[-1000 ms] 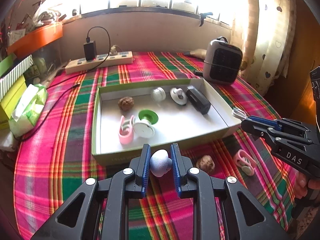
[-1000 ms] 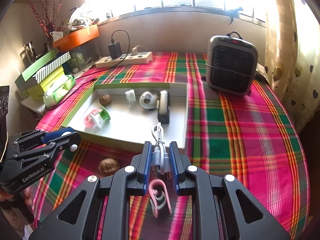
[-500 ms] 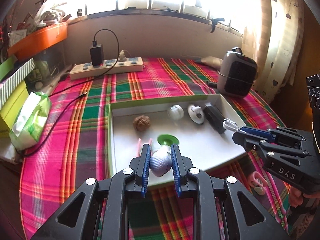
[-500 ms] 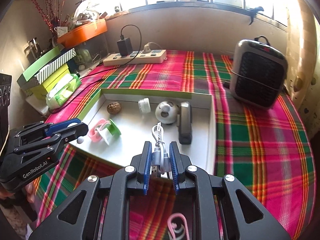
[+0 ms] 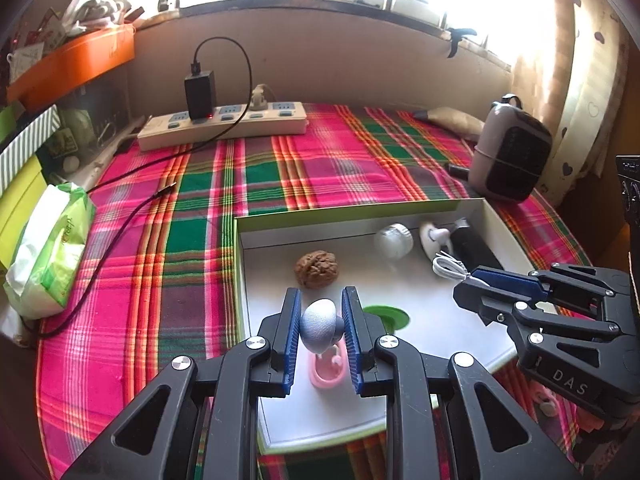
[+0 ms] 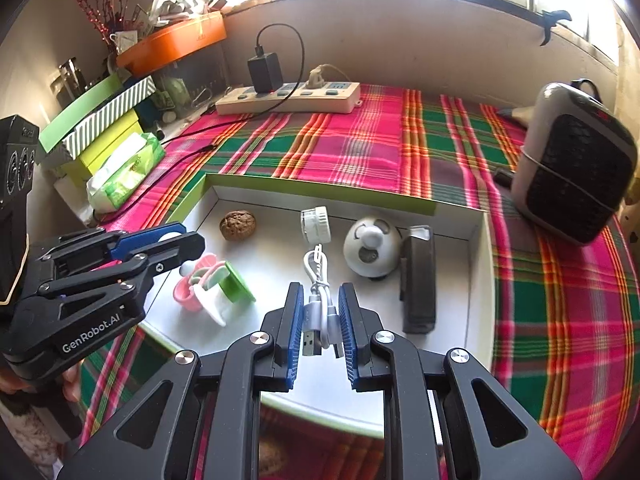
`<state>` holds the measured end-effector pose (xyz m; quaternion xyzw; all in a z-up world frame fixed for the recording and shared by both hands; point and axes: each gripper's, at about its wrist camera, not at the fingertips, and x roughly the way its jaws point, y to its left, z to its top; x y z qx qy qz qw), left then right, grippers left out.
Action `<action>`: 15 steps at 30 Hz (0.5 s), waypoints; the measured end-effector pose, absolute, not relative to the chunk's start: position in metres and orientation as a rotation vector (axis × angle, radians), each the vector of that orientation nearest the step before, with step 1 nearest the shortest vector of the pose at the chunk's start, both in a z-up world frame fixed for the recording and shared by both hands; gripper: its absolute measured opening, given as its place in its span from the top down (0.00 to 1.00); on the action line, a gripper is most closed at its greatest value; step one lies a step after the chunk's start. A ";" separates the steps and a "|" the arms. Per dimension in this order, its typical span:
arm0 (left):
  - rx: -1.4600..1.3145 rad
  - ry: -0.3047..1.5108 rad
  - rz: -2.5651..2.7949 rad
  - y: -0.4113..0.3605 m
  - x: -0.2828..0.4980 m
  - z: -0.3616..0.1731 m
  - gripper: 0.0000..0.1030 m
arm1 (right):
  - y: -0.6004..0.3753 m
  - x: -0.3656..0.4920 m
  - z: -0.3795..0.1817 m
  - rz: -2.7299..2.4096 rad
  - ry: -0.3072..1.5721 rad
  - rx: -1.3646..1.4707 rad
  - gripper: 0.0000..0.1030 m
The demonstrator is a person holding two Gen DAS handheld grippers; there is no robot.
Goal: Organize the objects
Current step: 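Lower the egg-shaped item and cable into the box with both grippers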
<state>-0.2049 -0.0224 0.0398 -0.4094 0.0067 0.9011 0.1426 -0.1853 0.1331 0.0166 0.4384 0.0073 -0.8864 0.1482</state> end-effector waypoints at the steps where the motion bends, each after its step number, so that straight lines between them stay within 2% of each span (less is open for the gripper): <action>1: -1.176 0.023 2.599 -0.022 -0.207 0.040 0.81 | 0.132 -0.188 0.016 -2.547 0.028 1.264 0.81; 15: -1.227 0.046 2.584 -0.018 -0.229 0.026 0.81 | 0.122 -0.208 0.003 -2.519 0.052 1.310 0.81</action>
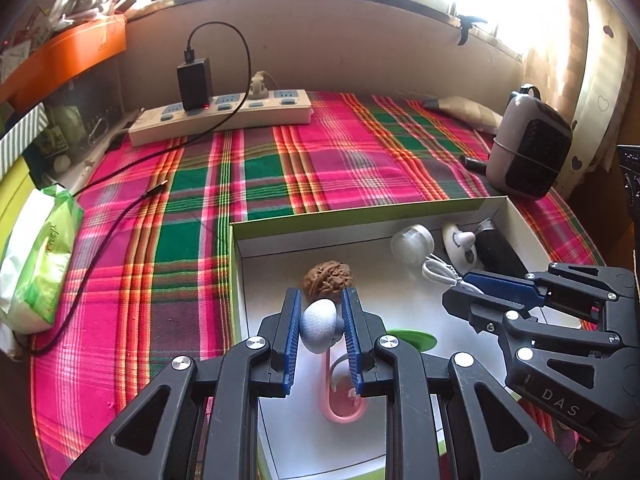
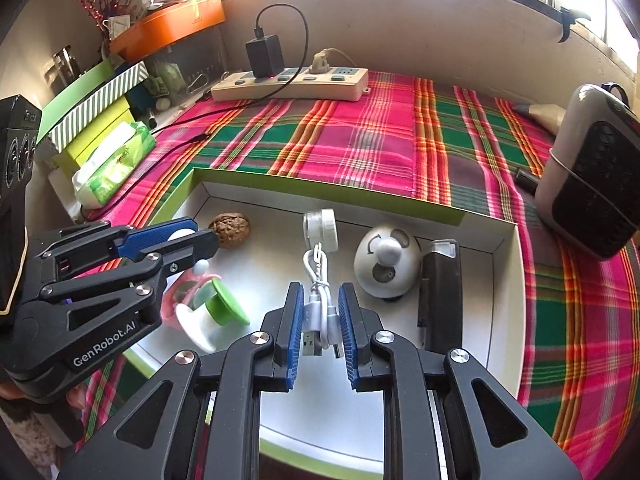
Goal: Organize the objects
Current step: 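Lower the egg-shaped item and cable into the box with both grippers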
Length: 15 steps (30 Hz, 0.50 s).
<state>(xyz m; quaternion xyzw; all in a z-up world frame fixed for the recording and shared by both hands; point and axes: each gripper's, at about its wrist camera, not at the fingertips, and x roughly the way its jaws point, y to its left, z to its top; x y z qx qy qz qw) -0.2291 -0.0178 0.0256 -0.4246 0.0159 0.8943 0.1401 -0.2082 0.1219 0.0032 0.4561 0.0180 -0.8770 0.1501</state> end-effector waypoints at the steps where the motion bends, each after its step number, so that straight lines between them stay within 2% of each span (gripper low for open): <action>1: -1.227 0.049 2.584 -0.018 -0.229 0.025 0.81 | 0.122 -0.209 0.003 -2.518 0.054 1.312 0.81; 15: -1.248 0.092 2.583 -0.013 -0.237 0.019 0.81 | 0.117 -0.216 -0.004 -2.502 0.055 1.335 0.81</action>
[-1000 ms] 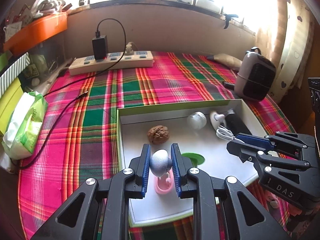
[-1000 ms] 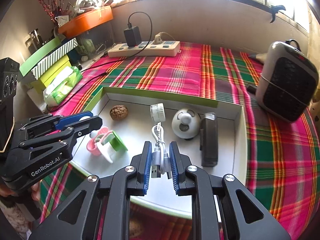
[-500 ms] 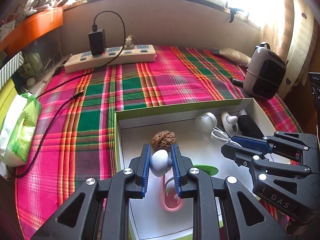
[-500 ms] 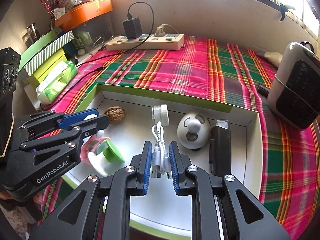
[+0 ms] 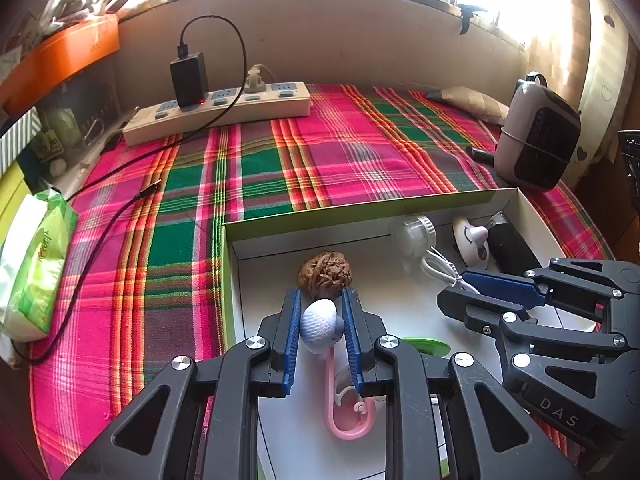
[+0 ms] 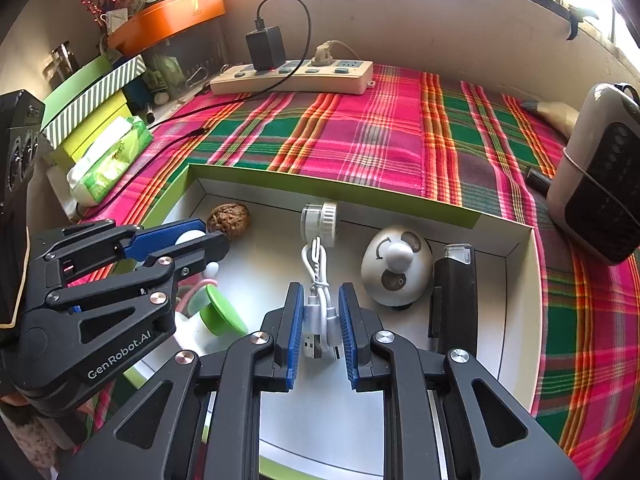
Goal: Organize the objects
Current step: 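Lower the egg-shaped item and cable into the box with both grippers, then open the right gripper to release the cable while the left releases the egg-shaped item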
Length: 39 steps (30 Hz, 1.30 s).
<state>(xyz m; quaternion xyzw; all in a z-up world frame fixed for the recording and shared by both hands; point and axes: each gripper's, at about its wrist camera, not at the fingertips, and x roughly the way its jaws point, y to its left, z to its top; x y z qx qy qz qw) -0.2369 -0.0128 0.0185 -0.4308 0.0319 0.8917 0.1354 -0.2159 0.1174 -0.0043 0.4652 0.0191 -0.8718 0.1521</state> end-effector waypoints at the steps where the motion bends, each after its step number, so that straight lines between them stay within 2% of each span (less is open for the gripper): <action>1: -1.249 0.089 2.581 -0.013 -0.237 0.018 0.81 | 0.118 -0.216 -0.005 -2.500 0.051 1.338 0.81; 17: -1.250 0.102 2.584 -0.012 -0.238 0.018 0.80 | 0.115 -0.216 -0.006 -2.510 0.064 1.343 0.81; 24: -1.247 0.101 2.576 -0.012 -0.236 0.018 0.75 | 0.116 -0.216 -0.006 -2.512 0.068 1.343 0.81; 26: -1.244 0.103 2.579 -0.013 -0.236 0.018 0.74 | 0.116 -0.216 -0.006 -2.508 0.056 1.343 0.78; 28: -1.242 0.106 2.585 -0.013 -0.234 0.020 0.71 | 0.117 -0.215 -0.005 -2.511 0.049 1.339 0.71; 39: -1.247 0.086 2.611 -0.019 -0.226 0.026 0.67 | 0.123 -0.206 0.004 -2.538 0.029 1.314 0.70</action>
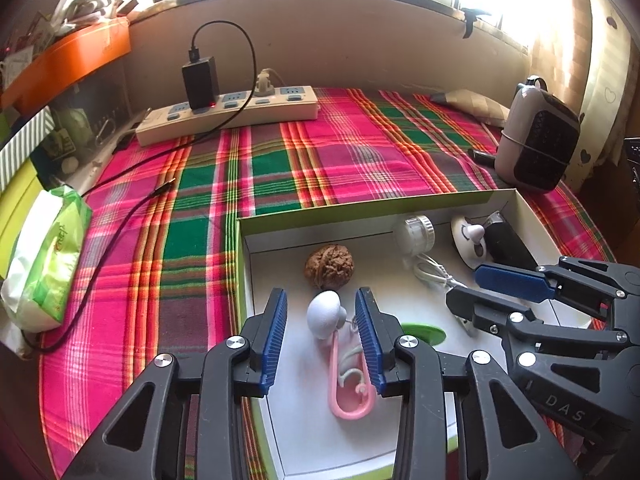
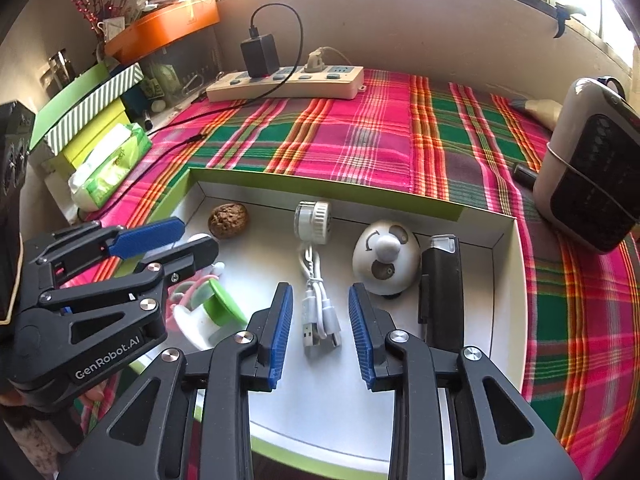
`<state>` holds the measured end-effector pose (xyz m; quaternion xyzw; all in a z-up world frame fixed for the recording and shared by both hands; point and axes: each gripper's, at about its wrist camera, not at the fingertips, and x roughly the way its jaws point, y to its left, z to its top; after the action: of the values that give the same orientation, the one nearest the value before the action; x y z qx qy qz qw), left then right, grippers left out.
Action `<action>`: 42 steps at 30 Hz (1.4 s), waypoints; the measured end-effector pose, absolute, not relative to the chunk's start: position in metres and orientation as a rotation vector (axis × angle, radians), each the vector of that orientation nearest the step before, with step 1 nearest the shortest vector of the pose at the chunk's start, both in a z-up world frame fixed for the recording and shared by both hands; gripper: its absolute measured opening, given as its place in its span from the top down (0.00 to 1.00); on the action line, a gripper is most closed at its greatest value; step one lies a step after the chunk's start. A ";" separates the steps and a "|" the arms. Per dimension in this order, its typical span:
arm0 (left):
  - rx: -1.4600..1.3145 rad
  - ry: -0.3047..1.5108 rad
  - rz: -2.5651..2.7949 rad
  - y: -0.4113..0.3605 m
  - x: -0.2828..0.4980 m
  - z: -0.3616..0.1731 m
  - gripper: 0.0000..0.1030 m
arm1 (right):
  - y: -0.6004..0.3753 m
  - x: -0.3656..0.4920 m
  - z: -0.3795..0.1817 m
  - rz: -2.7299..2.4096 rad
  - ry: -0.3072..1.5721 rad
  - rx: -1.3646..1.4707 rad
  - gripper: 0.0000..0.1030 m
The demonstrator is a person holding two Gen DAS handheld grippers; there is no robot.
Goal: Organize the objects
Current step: 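Open the right gripper to release the cable while the left releases the egg-shaped item, then withdraw both tools from the box toward the walnut and pink ear hook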
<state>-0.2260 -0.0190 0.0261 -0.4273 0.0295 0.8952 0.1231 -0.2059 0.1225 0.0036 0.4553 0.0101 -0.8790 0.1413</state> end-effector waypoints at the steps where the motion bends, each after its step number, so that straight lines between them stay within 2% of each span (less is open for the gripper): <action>1: -1.241 0.094 2.619 -0.019 -0.224 0.027 0.67 | 0.122 -0.205 0.005 -2.541 0.030 1.310 0.70; 36: -1.109 0.082 2.659 -0.018 -0.155 0.059 0.67 | 0.140 -0.134 0.029 -2.654 -0.040 1.201 0.70; 39: -1.096 0.105 2.663 -0.015 -0.147 0.060 0.67 | 0.144 -0.128 0.030 -2.666 -0.054 1.194 0.63; 42: -1.091 0.095 2.642 -0.013 -0.141 0.059 0.67 | 0.147 -0.121 0.030 -2.671 -0.070 1.184 0.62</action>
<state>-0.1411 -0.0134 0.0593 -0.3777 0.0330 0.9146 0.1405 -0.1209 0.1475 0.0304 0.4026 -0.0239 -0.9085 0.1092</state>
